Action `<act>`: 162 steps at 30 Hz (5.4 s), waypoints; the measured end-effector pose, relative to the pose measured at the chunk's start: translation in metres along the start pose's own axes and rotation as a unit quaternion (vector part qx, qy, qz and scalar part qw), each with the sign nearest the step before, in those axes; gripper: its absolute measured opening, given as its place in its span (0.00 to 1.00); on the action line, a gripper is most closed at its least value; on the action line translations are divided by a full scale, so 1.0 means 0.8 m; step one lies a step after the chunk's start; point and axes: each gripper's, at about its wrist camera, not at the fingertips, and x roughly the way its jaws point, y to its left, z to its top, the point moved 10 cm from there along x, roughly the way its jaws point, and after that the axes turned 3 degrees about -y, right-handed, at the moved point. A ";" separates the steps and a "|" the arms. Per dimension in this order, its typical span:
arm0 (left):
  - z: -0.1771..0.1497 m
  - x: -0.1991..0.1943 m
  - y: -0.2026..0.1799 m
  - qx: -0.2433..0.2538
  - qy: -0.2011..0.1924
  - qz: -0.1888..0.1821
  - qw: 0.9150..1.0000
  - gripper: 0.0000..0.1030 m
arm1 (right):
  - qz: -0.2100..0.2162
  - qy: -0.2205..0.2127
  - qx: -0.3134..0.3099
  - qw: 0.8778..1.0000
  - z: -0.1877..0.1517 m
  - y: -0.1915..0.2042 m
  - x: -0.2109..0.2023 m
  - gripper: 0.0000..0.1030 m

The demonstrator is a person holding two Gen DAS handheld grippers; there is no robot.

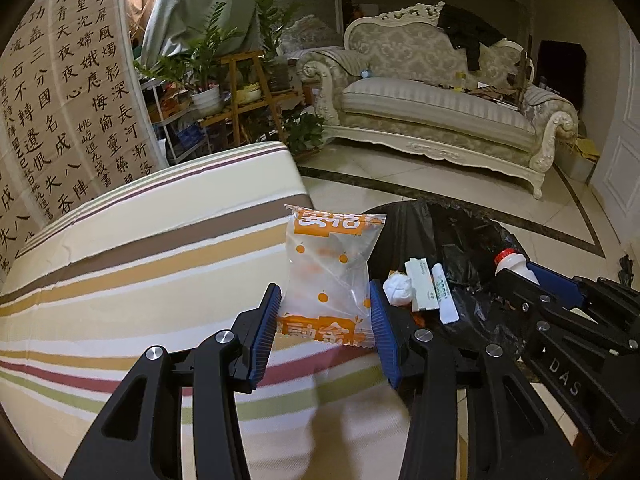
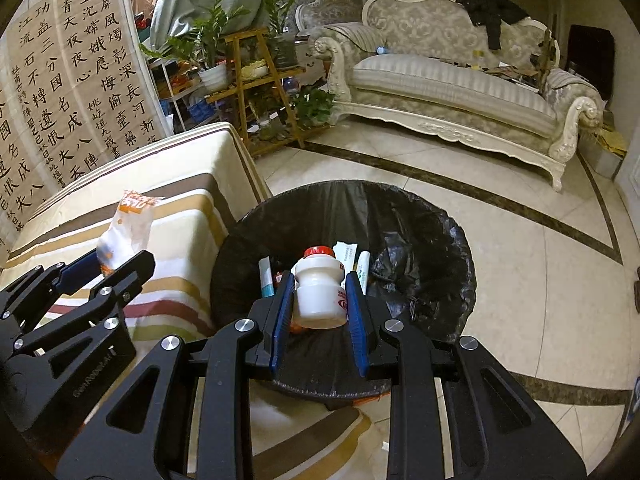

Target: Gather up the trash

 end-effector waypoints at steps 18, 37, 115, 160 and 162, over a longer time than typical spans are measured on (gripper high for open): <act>0.017 0.040 -0.021 0.010 0.014 -0.002 1.000 0.56 | -0.021 0.005 0.012 1.000 0.016 -0.021 0.038 0.40; 0.026 0.022 -0.002 -0.005 -0.011 0.019 1.000 0.75 | -0.051 -0.011 0.020 0.998 0.020 -0.039 0.019 0.61; 0.005 -0.117 0.032 -0.042 -0.084 0.011 0.996 0.82 | -0.070 -0.099 0.003 0.993 0.001 -0.025 -0.138 0.88; -0.006 -0.110 0.021 -0.038 -0.084 0.014 0.996 0.82 | -0.070 -0.098 0.003 0.993 0.003 -0.025 -0.139 0.88; -0.005 -0.110 0.022 -0.039 -0.085 0.013 0.996 0.82 | -0.070 -0.099 0.003 0.993 0.003 -0.025 -0.139 0.88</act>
